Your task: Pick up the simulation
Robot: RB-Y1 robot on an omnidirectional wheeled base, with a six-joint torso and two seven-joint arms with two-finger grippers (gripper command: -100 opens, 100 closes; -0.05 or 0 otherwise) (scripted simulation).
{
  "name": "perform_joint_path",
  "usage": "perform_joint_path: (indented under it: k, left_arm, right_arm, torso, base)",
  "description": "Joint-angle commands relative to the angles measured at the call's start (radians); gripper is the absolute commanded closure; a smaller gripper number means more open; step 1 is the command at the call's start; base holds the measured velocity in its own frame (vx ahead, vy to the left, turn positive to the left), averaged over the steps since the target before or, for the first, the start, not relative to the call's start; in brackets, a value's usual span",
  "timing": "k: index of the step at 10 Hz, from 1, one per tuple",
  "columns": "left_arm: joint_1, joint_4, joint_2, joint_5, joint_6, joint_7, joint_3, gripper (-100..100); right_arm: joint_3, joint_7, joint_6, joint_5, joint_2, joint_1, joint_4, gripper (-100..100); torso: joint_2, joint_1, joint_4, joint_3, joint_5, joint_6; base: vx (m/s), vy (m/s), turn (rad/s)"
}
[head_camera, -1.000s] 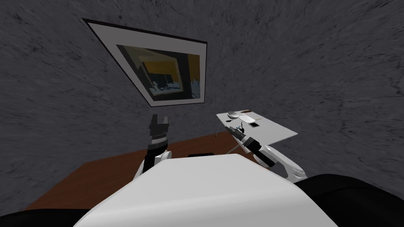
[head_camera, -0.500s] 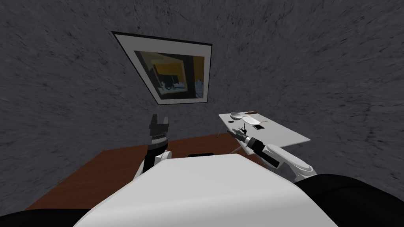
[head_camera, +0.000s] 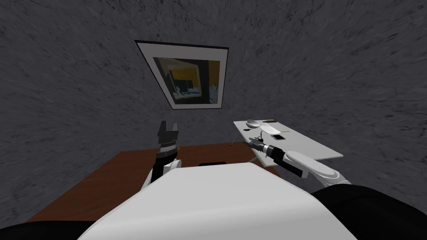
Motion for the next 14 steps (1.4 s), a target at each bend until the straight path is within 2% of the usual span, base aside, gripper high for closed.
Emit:
perform_joint_path:
  k: [1, 9, 12, 13, 14]
  left_arm:
    - [0.0, 0.0, 0.0, 0.0, 0.0, 0.0, 0.0, 0]
    - [0.0, 0.0, 0.0, 0.0, 0.0, 0.0, 0.0, 0]
    - [0.0, 0.0, 0.0, 0.0, 0.0, 0.0, 0.0, 0]
    - [0.0, 0.0, 0.0, 0.0, 0.0, 0.0, 0.0, 0]
    - [0.0, 0.0, 0.0, 0.0, 0.0, 0.0, 0.0, 0]
  right_arm:
    - [0.008, -0.02, 0.019, 0.05, -0.05, 0.015, 0.01, -100]
    - [0.021, -0.08, 0.025, 0.283, -0.282, 0.061, 0.061, -100]
    - [0.027, -0.094, 0.022, 0.355, -0.35, 0.071, 0.071, -100]
    - [0.033, -0.109, 0.017, 0.392, -0.39, 0.081, 0.08, -100]
    - [0.033, -0.109, 0.017, 0.404, -0.395, 0.081, 0.08, -100]
  torso:
    - [0.0, 0.0, 0.0, 0.0, 0.0, 0.0]
    - [-0.003, 0.0, -0.001, -0.002, 0.0, 0.0]
    - [-0.004, -0.001, -0.001, -0.002, 0.0, 0.0]
    - [-0.003, -0.001, -0.001, -0.002, 0.0, 0.0]
    - [-0.004, -0.001, -0.001, -0.002, 0.0, 0.0]
  base:
    - [-0.012, -0.029, 0.163]
    - [0.01, -0.029, 0.128]
    - [0.026, -0.042, 0.114]
    - [0.028, -0.042, 0.137]
    - [0.027, -0.046, 0.08]
